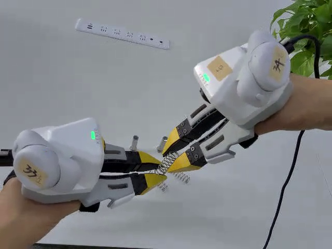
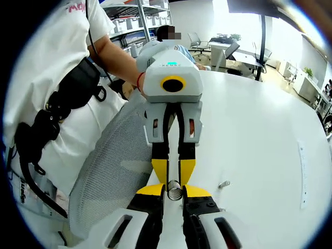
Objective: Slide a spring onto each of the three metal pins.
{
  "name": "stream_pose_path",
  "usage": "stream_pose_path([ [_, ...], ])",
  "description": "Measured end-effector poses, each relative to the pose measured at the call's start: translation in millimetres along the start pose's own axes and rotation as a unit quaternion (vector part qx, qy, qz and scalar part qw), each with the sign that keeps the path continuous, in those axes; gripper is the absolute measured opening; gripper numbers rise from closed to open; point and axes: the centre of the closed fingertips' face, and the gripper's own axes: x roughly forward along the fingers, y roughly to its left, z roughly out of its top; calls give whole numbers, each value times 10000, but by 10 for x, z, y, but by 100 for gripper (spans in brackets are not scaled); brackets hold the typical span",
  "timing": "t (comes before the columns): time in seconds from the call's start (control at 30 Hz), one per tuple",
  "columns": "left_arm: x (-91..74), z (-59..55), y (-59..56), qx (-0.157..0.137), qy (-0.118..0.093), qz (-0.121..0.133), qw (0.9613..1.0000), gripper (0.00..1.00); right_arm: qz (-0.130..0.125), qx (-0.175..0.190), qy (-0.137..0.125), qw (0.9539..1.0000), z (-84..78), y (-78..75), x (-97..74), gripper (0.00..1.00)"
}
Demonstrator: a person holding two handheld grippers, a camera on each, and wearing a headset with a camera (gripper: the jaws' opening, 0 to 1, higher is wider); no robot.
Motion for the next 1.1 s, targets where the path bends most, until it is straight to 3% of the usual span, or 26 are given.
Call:
stream_pose_path([
  [0.4, 7, -3, -27, 10, -23, -68, 10000, 7, 116, -62, 178, 9998, -44, 20, 20, 7],
  [1.1, -23, -47, -12, 20, -23, -45, 10000, 7, 104, 8, 216, 9997, -25, 7, 54, 7],
])
